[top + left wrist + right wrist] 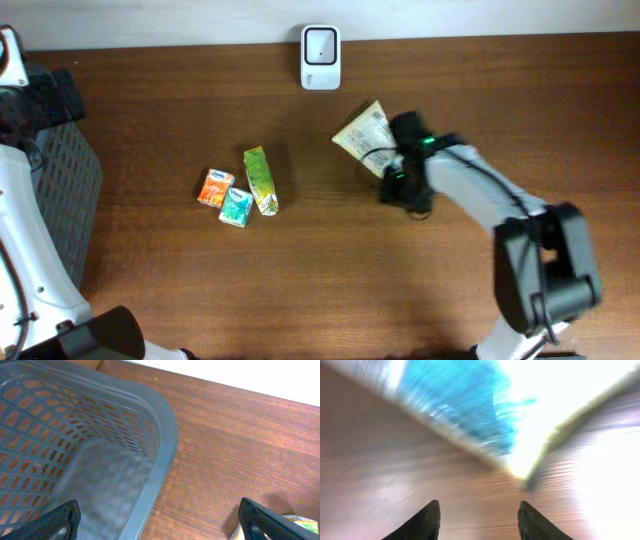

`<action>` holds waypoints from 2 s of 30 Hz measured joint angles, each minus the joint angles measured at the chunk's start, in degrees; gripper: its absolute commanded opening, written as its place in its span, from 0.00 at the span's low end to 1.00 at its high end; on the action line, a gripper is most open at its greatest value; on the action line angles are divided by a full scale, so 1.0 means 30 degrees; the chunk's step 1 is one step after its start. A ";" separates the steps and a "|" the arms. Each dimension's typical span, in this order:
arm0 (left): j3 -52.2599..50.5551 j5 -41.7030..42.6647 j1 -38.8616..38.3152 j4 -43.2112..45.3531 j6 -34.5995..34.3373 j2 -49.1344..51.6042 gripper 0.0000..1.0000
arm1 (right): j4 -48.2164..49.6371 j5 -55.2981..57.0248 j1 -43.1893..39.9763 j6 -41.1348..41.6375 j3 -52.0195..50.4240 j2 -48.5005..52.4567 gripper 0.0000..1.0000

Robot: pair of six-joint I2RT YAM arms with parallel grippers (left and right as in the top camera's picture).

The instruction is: Scan the item barcode

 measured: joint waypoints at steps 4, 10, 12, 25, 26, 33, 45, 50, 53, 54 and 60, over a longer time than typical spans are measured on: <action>0.0000 0.0000 0.0000 -0.0007 0.0000 0.0000 0.99 | 0.0568 0.0036 -0.4153 -0.2856 0.0007 -0.0517 0.59; 0.0000 0.0000 0.0000 0.0000 -0.0007 0.0000 0.99 | 0.1348 -0.6543 -0.8670 -0.6652 0.0007 -0.0474 0.78; 0.0000 0.0000 0.0000 -0.0007 0.0000 0.0000 0.99 | 0.1559 -0.8400 -0.9092 -0.6921 0.0007 0.0160 0.84; 0.0000 0.0000 0.0000 -0.0007 -0.0007 0.0000 0.99 | 1.3406 -1.3457 -0.4503 0.1902 0.0969 0.6710 0.04; 0.0000 0.0000 0.0000 -0.0007 -0.0007 0.0000 0.99 | 1.3464 -1.3471 -0.4561 0.2120 0.0947 0.6776 0.04; 0.0000 0.0000 0.0000 -0.0015 -0.0007 0.0000 0.99 | 0.3410 -1.3216 -0.6608 -0.3825 0.1523 0.5442 0.04; 0.0000 0.0000 0.0000 0.0007 -0.0007 0.0000 0.99 | -0.8684 -0.5785 -0.7206 -1.2604 1.1154 0.5136 0.80; 0.0000 0.0000 0.0000 0.0000 0.0000 0.0000 0.99 | -0.7992 -0.5901 -0.5348 -1.5708 1.2706 0.4896 0.95; 0.0000 0.0000 0.0000 -0.0007 -0.0007 0.0000 0.99 | -0.7198 -0.4881 -0.3716 -1.9241 1.2743 0.5406 0.94; 0.0000 0.0000 0.0000 -0.0007 -0.0007 0.0000 0.99 | -0.7176 -0.4809 -0.3497 -2.0269 1.2743 0.5916 0.94; 0.0000 0.0000 0.0000 -0.0007 -0.0007 0.0000 0.99 | -0.7548 -0.4823 -0.3650 -2.3656 1.2743 0.8335 0.87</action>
